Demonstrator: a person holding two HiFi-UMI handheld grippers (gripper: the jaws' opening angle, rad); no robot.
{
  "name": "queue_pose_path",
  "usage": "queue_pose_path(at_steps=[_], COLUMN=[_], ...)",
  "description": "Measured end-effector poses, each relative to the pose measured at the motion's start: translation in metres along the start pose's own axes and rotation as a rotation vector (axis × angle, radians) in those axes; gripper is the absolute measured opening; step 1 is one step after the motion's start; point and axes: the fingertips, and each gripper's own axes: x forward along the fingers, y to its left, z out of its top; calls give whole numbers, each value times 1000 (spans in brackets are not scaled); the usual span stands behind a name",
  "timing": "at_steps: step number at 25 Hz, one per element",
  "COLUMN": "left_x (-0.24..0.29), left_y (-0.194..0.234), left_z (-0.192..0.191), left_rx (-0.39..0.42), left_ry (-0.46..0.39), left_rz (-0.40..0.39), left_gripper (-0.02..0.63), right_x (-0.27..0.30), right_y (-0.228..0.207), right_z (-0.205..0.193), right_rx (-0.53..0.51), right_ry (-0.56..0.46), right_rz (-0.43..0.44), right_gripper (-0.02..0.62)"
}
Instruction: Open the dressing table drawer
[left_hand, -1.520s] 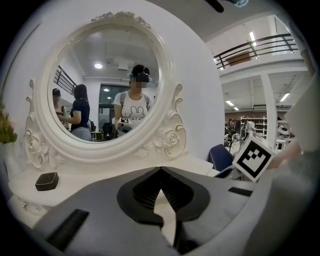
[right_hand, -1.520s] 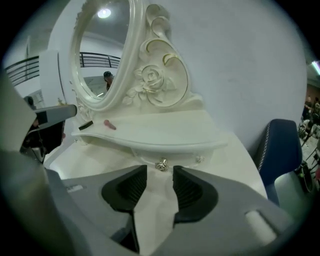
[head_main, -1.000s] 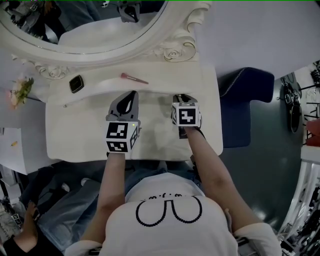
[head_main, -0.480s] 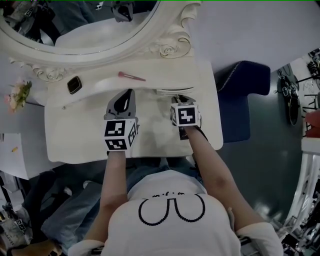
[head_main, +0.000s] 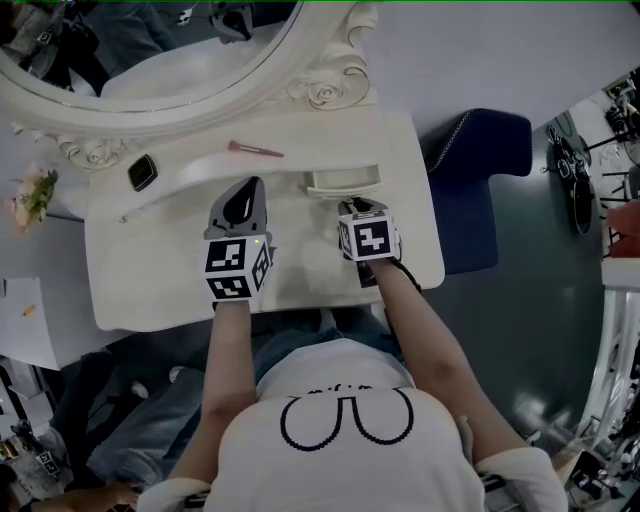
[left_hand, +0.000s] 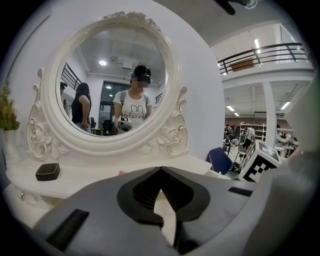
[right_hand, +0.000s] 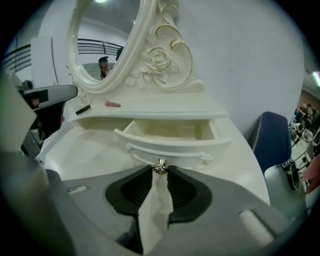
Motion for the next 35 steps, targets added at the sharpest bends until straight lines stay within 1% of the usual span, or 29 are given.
queue_pose_path(at_steps=[9,12,14,16,17,18,19,22,25,27,29,35], left_x=[5,5,6,5,4,4,3,3,2,2,3,1], left_y=[-2,-3,-4,-4,-4,-3,-3,1,3,3,2,-9], left_z=[2,3,4,5,6,8,10,16,22,27,33,55], left_rx=[-17,-18,-17,-17,-17,-17,-17,-17,-17,-14,-10,26], left_ry=[-11,-13,-15,-20,-22,-25,-30,-47,-64,-76,-90,-132], left_rz=[-18,-26,-30,-32,-32,-31,-29,-22,-18,-17,-19,-36], left_gripper=[-2,-3,-3,-3,-2,-2,-2,-3,-2,-3,-2,-2], right_x=[-10,-12,-10,-8,-8,-9,-11,-21,-40,-56,-75,-133], right_y=[4,4,4,4,4,3,2,-1,-6,-9,-14,-26], right_z=[-15,-16,-17,-22,-25,-28,-28,-23,-15,-5,9,68], right_rx=[18,22,16,2,0,6,19,58,72,77,79,43], right_ry=[27,19,9,30,55,79,95,117,123,96,47,-163], right_rz=[8,4,4,7,12,18,26,53,65,70,67,42], right_gripper=[98,100,103,109,181,230,253,304,314,314,314,301])
